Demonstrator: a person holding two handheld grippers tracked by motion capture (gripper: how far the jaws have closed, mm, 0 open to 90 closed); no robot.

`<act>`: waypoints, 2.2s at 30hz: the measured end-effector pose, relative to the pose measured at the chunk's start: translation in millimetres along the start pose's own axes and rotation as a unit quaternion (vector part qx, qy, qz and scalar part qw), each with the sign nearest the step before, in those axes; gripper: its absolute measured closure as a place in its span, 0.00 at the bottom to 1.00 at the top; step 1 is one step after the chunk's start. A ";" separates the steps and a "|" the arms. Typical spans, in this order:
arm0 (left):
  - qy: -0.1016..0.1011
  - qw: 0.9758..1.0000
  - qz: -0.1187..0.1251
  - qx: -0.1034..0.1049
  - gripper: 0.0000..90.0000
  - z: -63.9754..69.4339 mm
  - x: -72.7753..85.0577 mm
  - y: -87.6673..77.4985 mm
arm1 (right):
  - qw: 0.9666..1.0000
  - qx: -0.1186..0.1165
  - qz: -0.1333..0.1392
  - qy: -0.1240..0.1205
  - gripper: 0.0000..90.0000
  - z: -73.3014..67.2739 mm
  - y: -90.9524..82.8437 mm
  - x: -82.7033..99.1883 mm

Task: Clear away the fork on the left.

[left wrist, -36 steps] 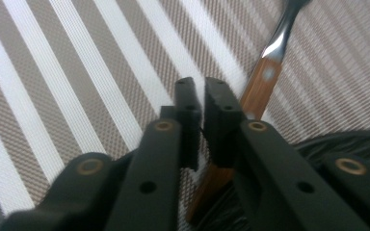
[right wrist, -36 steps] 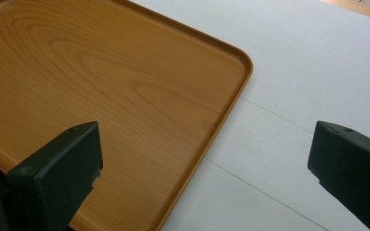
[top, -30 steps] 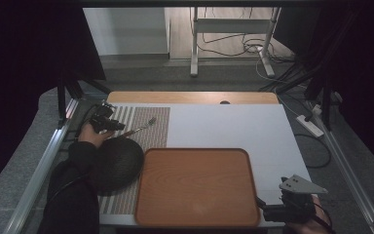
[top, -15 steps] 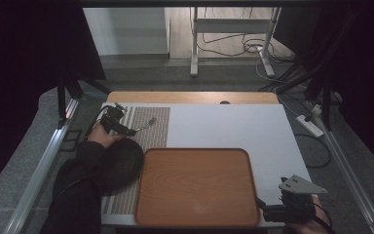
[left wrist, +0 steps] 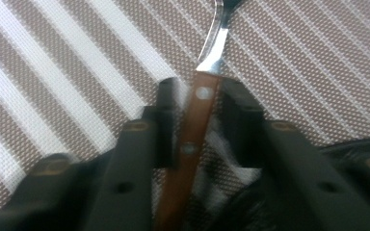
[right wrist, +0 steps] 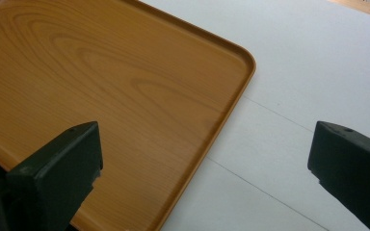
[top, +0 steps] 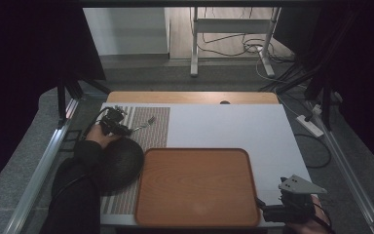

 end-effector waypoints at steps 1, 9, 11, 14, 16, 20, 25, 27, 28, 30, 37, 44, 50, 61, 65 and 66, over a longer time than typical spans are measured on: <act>0.007 1.000 -0.003 0.006 0.83 0.1 -0.4 -0.2 | 1.000 -0.001 0.000 0.000 0.00 -0.1 0.0 0.0; 0.007 1.000 -0.007 -0.014 0.87 -7.6 2.1 -3.0 | 1.000 0.000 0.000 0.001 0.00 0.1 -0.1 0.0; 0.000 1.000 -0.005 -0.030 0.87 -11.9 4.9 -5.8 | 1.000 0.001 0.000 0.001 0.00 0.2 -0.3 0.1; -0.014 0.999 0.002 -0.053 0.87 -18.1 11.4 -10.3 | 1.000 0.000 0.000 0.001 0.00 0.4 -0.4 0.1; -0.024 0.998 0.004 -0.062 0.87 -21.9 15.3 -13.5 | 1.000 0.000 0.000 0.000 0.00 0.4 -0.5 0.1; -0.037 0.996 0.017 -0.079 0.87 -27.6 21.4 -23.9 | 1.000 0.000 0.000 0.001 0.00 0.2 -0.5 0.0; -0.053 0.995 0.038 -0.076 0.87 -32.2 28.5 -34.9 | 1.000 0.000 0.000 0.001 0.00 0.2 -0.5 0.0; -0.058 0.995 0.042 -0.071 0.87 -32.1 29.4 -38.0 | 1.000 0.000 0.001 0.001 0.00 0.1 -0.6 0.0; -0.059 0.995 0.046 -0.067 0.87 -31.0 29.0 -39.5 | 1.000 0.000 0.001 0.001 0.00 0.1 -0.7 -0.1; -0.058 0.995 0.051 -0.059 0.87 -27.4 26.7 -42.5 | 1.000 0.000 0.001 0.002 0.00 0.2 -0.6 -0.1; -0.053 0.996 0.057 -0.037 0.87 -3.9 13.0 -50.3 | 1.000 -0.001 0.003 0.002 0.00 0.5 -0.9 0.0; -0.042 0.997 0.055 -0.020 0.87 23.1 8.9 -55.5 | 1.000 0.000 0.003 0.002 0.00 0.3 -1.0 0.1; -0.037 0.997 0.060 -0.013 0.87 47.2 13.6 -65.9 | 1.000 0.000 0.002 0.001 0.00 0.1 -1.0 0.1; -0.025 0.997 0.068 0.008 0.87 93.0 21.7 -76.1 | 1.000 0.000 0.003 -0.001 0.00 -0.4 -1.0 0.1; -0.016 0.997 0.071 0.015 0.87 110.2 20.8 -77.9 | 1.000 0.000 0.003 -0.002 0.00 -0.5 -1.1 0.1; -0.014 0.997 0.072 0.019 0.87 116.5 20.1 -78.2 | 1.000 0.000 0.003 -0.002 0.00 -0.5 -1.1 0.2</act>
Point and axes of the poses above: each handheld gripper's, and its own axes: y roughly forward along the jaws, x roughly out of its underside, z roughly to its right, the point moved 3 cm from there along y, roughly forward along the jaws, and after that the axes turned 10 degrees about y, right-handed, at the moved point
